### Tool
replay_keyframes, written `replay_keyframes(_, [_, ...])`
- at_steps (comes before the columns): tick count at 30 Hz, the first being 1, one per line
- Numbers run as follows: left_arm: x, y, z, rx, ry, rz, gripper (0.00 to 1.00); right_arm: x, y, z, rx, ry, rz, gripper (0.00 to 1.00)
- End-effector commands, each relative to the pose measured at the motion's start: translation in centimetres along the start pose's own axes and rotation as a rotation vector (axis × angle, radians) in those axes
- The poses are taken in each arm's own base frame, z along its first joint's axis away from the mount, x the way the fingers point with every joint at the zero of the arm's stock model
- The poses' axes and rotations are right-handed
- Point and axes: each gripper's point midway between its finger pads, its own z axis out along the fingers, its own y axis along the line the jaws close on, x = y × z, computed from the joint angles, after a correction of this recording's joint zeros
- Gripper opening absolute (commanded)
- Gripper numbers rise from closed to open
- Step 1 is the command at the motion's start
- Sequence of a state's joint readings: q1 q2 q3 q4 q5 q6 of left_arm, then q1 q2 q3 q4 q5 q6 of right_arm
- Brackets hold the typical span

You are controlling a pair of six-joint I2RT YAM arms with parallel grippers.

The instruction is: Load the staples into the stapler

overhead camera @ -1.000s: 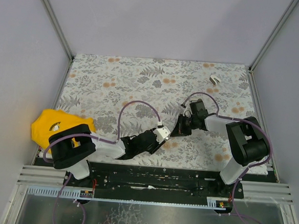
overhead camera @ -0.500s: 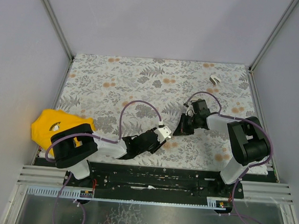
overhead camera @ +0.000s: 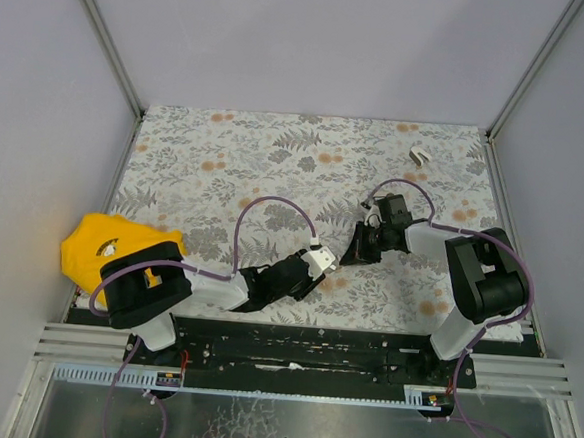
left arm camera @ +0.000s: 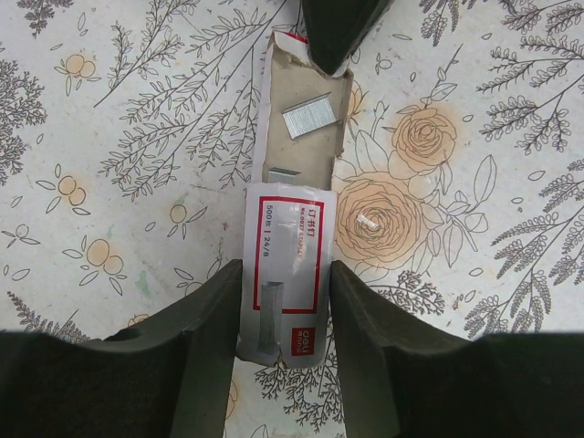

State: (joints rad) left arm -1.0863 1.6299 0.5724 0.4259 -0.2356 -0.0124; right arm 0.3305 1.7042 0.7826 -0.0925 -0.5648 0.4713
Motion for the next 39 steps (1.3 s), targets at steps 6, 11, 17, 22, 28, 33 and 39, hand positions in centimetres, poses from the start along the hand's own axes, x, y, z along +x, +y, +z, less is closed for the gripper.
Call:
replay_keyframes(6, [3.2, 0.2, 0.0, -0.019, 0.114, 0.053, 0.41, -1.7, 0.8, -1.1, -0.008, -0.047, -0.035, 0.00])
replay_keyframes(11, [3.0, 0.4, -0.1, -0.031, 0.112, 0.051, 0.52, -1.9, 0.9, -1.2, -0.007, -0.051, -0.038, 0.12])
replay_keyframes(17, [-0.9, 0.7, -1.1, -0.058, 0.024, 0.000, 0.78, -2.7, 1.7, -2.9, -0.003, -0.109, -0.064, 0.47])
replay_keyframes(22, [-5.4, 0.6, -3.4, -0.033, -0.067, -0.065, 0.83, -3.4, 2.0, -4.9, 0.035, -0.179, -0.098, 0.62])
replay_keyframes(28, [-10.4, 3.0, -8.3, -0.111, -0.187, -0.222, 0.95, -5.3, 1.7, -9.2, 0.158, -0.367, -0.111, 0.75])
replay_keyframes(33, [-14.3, 8.9, -13.3, -0.218, -0.211, -0.444, 1.00, -8.0, 2.0, -14.2, 0.270, -0.572, -0.092, 0.83])
replay_keyframes(39, [-14.8, 16.7, -17.9, -0.275, -0.208, -0.668, 1.00, -9.5, 2.8, -15.9, 0.301, -0.616, -0.141, 0.82])
